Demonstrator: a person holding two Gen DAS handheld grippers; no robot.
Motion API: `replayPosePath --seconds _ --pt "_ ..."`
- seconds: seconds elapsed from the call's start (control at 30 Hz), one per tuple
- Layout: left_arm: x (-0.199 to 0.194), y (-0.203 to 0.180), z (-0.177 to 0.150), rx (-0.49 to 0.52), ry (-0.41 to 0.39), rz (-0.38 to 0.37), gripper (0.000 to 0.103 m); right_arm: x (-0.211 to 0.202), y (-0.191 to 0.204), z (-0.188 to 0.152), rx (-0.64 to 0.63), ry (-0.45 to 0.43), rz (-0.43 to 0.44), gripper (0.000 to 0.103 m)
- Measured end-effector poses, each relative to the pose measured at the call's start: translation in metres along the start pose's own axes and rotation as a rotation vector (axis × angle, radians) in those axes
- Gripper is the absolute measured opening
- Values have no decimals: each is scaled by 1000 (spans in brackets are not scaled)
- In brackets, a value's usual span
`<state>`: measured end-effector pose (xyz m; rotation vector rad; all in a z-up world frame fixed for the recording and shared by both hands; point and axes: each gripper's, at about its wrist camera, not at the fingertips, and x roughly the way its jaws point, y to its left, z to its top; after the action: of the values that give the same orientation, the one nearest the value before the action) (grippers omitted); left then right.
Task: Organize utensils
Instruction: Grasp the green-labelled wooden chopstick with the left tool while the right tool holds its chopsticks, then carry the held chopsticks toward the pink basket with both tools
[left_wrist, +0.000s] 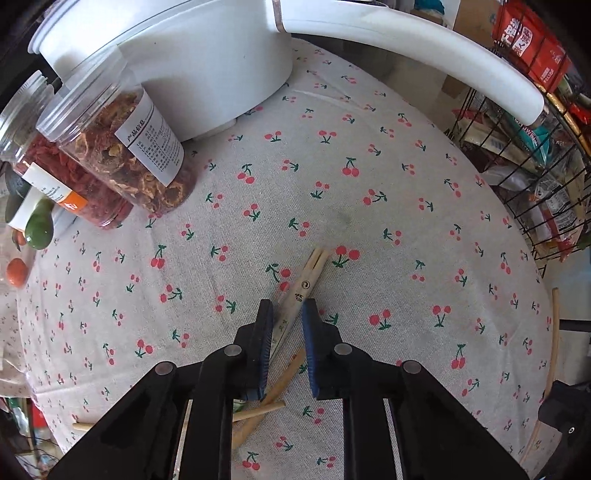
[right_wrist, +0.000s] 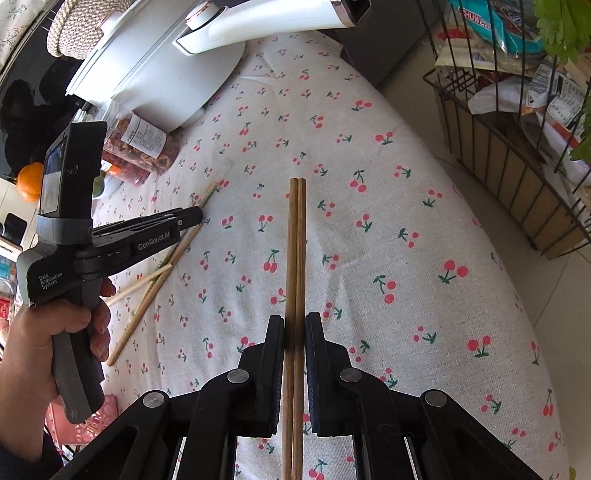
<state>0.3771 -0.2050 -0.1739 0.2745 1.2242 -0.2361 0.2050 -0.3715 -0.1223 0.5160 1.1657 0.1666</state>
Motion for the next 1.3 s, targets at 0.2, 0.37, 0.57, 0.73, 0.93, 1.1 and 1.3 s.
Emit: replayPosePath --seconds 0.2,0.37,0.57,0.73,0.93,1.1,1.3 --pt "-15 -1 -13 -24 -43 14 4 2 11 -2 -25 0 1 7" --pt "-38 6 -18 -54 -89 10 4 -1 13 -3 -28 -10 1 7" --pt "-86 5 -34 -107 -191 -42 4 -10 17 -3 -23 -40 9 7" --pt "-134 -6 -59 -141 -331 -110 4 -23 24 -7 -38 -85 1 7" --pt "-196 -28 -103 -112 -482 -170 4 -49 38 -17 -67 -160 3 7" --pt "-254 -36 -144 -87 -602 -218 4 -76 51 -27 -81 -233 48 7" --pt "-315 -21 -195 -58 -724 -259 4 -105 77 -43 -136 -325 72 7"
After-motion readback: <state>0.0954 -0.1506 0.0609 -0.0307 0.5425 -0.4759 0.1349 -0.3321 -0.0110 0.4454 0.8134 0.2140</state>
